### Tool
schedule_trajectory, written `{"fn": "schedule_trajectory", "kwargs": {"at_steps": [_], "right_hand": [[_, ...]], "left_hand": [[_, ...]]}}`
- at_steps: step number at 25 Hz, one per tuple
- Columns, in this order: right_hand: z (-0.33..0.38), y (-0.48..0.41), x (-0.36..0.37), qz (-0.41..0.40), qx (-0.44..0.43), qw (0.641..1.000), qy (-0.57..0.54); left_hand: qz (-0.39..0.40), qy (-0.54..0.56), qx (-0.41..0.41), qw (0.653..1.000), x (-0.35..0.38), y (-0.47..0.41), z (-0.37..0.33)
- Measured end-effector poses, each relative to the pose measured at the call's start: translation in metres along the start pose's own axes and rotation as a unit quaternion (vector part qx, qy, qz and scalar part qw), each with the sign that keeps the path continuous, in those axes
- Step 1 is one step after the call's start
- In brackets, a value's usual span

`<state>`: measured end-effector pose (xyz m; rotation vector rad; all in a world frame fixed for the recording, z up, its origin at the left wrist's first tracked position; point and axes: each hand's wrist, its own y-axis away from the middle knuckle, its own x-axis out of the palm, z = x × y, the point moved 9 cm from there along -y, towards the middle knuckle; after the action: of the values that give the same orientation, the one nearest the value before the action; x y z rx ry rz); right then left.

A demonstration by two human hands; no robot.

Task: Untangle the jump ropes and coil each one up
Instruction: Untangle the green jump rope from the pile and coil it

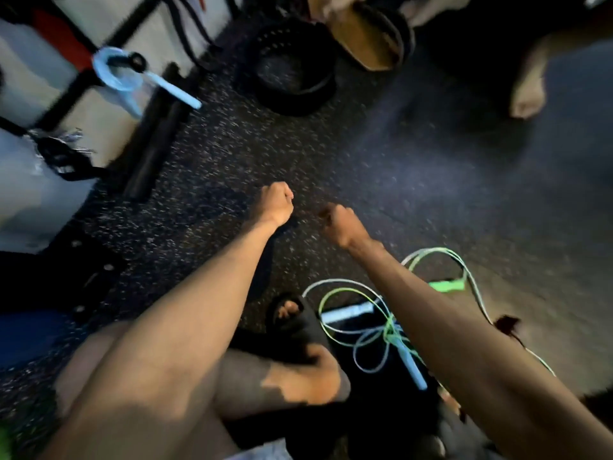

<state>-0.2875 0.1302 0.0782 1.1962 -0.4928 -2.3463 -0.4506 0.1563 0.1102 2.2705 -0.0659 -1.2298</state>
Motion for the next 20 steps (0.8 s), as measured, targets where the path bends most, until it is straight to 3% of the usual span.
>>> {"fn": "schedule_trajectory", "kwargs": {"at_steps": [9,13,15,17,20], "right_hand": [[-0.185,0.129,0.045,0.028,0.154,0.988,-0.005],[-0.243,0.171,0.034,-0.096,0.243,0.963,-0.064],[-0.276,0.178,0.029,-0.144,0.310,0.928,-0.147],[-0.309,0.176,0.034,-0.175,0.384,0.865,-0.271],[-0.339,0.160,0.052,-0.224,0.438,0.696,-0.523]], "left_hand": [[0.153,-0.098,0.050,0.982,0.207,0.100,-0.020],[0.114,-0.047,0.108,0.986,0.251,0.126,-0.059],[0.089,-0.018,0.175,0.980,0.267,0.128,-0.093],[0.117,-0.003,0.207,0.971,0.294,0.124,-0.123],[0.205,-0.015,0.173,0.963,0.343,0.113,-0.149]]}}
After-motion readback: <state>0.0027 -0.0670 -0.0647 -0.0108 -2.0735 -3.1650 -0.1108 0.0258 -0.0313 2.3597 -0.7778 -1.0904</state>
